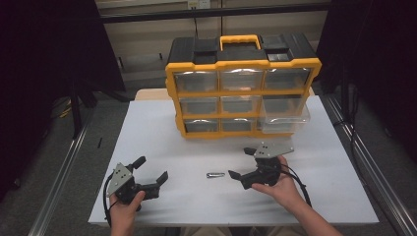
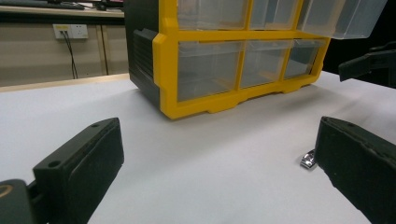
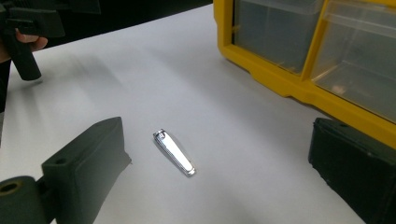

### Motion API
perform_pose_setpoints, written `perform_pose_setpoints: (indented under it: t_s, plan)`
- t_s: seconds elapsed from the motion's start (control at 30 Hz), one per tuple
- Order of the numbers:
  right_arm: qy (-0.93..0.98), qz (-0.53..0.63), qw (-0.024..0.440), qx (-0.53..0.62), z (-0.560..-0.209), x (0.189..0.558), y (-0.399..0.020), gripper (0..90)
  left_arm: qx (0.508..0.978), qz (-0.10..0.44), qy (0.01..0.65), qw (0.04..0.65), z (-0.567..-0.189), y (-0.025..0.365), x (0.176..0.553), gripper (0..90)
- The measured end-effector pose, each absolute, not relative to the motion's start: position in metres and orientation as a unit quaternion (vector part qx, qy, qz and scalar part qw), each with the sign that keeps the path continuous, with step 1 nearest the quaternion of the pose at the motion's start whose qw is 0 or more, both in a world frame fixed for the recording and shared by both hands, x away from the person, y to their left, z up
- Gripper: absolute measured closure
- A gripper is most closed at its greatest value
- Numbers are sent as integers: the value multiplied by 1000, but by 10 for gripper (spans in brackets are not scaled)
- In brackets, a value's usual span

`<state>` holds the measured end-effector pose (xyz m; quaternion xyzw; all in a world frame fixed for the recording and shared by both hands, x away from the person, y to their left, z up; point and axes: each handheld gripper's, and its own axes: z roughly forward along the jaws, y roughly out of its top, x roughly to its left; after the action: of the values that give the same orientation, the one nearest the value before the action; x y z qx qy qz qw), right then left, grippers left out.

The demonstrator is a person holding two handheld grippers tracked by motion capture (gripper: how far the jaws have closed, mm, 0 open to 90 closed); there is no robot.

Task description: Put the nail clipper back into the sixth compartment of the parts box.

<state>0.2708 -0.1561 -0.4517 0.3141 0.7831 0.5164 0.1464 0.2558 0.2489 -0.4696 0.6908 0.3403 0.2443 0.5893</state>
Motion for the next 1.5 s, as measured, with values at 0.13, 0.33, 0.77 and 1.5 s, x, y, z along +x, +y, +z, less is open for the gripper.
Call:
perform_pose_setpoints:
  t_s: [0.13, 0.33, 0.77, 1.5]
  plan:
    - [789, 512, 141, 309, -452, 275, -150, 40, 690, 243, 340, 590, -470, 249, 256, 18]
    - [794, 508, 134, 306, -452, 278, -142, 68, 691, 248, 339, 588, -469, 249, 256, 18]
    - [810, 499, 113, 289, -451, 284, -126, 138, 689, 246, 343, 590, -469, 249, 256, 18]
    - [852, 460, 62, 243, -465, 293, -101, 564, 691, 243, 341, 590, -470, 247, 257, 19]
